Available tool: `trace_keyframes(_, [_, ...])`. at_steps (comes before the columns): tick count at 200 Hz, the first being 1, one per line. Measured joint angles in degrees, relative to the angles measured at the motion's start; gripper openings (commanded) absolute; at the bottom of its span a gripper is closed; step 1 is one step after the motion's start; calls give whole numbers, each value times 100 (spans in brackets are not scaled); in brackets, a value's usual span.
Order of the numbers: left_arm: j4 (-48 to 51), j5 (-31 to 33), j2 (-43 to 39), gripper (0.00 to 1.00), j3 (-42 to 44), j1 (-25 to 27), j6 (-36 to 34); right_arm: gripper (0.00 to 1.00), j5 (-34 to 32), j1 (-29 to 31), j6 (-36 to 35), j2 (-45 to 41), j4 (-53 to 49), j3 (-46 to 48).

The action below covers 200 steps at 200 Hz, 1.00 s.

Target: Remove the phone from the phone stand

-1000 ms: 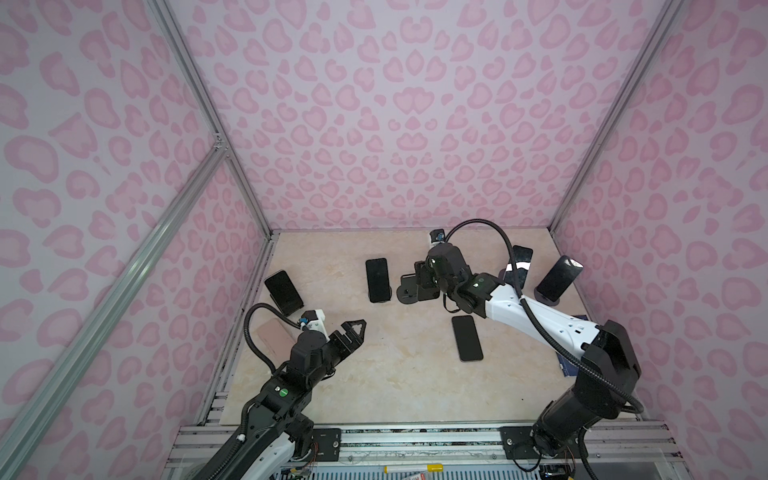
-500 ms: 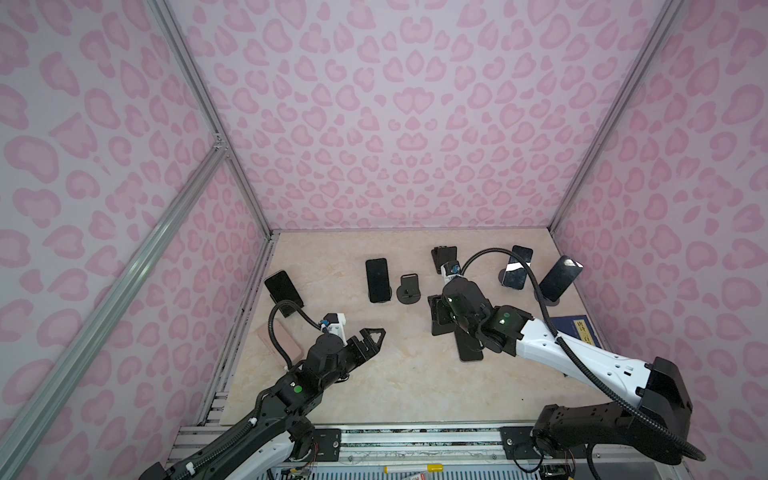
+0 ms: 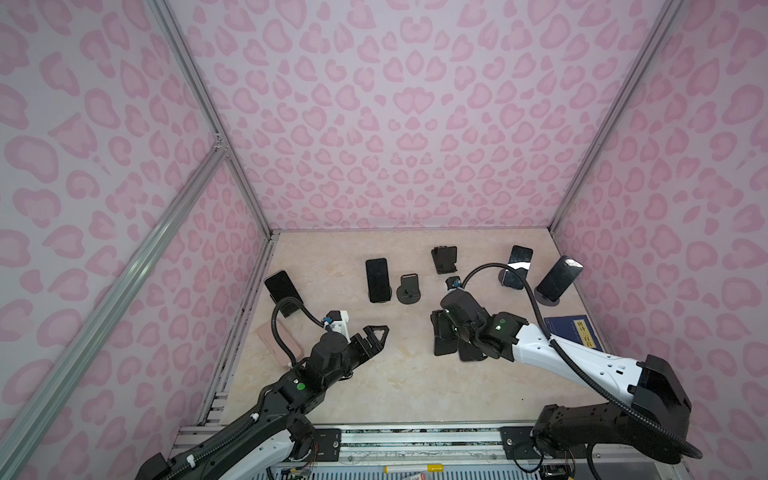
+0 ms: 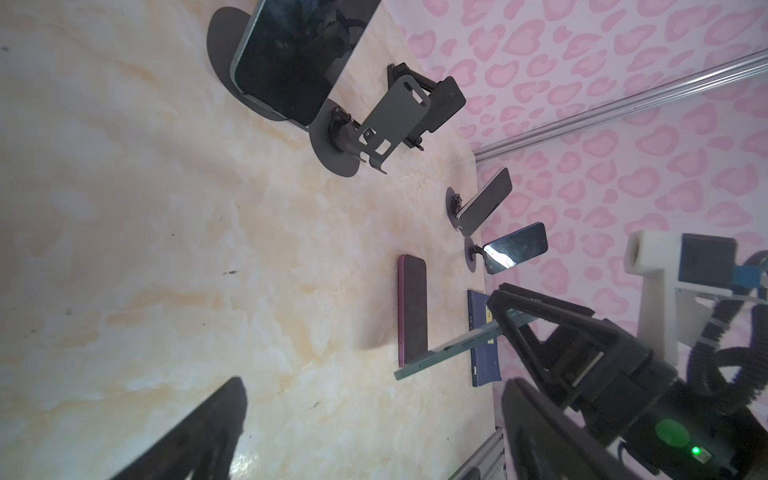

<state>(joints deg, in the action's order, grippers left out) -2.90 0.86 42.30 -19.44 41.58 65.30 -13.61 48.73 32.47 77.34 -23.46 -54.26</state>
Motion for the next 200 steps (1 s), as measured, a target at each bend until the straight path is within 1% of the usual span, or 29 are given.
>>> trace_keyframes(38, [13, -98, 87, 99, -114, 39, -2, 71, 81, -4, 144, 549, -149, -275])
trace_keyframes(111, [24, -111, 9, 99, -166, 59, -7, 70, 291, -81, 243, 1172, -291, -476])
trace_keyframes(200, [24, -109, 245, 98, -190, 74, 15, 67, 413, -278, 245, 1829, 146, -516])
